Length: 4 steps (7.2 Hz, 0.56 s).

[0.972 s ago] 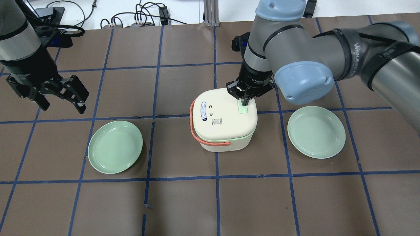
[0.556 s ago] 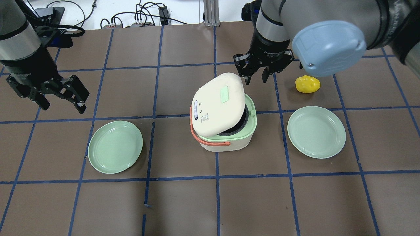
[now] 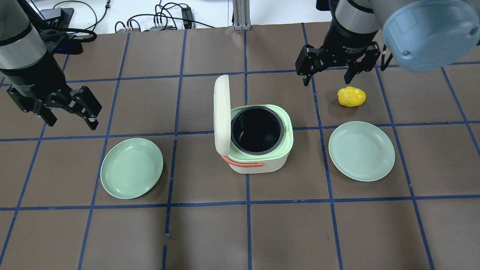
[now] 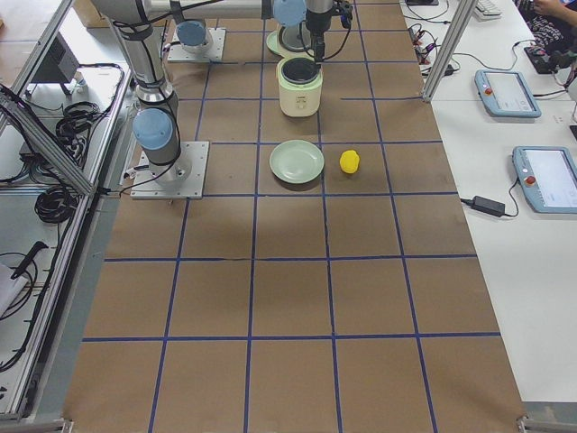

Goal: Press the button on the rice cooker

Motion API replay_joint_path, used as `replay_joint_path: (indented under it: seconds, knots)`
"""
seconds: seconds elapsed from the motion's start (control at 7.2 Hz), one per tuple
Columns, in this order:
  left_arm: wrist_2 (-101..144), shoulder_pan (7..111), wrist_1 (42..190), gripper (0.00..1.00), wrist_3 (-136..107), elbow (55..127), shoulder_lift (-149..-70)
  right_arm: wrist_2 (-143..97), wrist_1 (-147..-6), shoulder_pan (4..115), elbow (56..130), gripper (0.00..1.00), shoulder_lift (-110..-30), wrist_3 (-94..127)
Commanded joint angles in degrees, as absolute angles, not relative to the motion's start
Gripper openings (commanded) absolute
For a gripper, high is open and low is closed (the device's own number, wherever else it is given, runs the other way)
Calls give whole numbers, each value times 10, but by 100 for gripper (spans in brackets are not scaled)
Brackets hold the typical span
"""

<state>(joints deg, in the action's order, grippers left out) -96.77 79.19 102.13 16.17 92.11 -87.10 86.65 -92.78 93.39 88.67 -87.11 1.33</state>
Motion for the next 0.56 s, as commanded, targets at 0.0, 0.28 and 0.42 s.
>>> replay_joint_path:
  seconds: [0.0,0.28,0.42]
  knots:
    - [-968,792,1021,100,162,921,-871,867,-891,908,888,100,-897,-13]
    - [-968,792,1021,100,162,921,-871,870,-877,889,903,100,-916,-24]
    - [-968,792,1021,100,162,921,-871,865,-871,885,908,100,-918,-35]
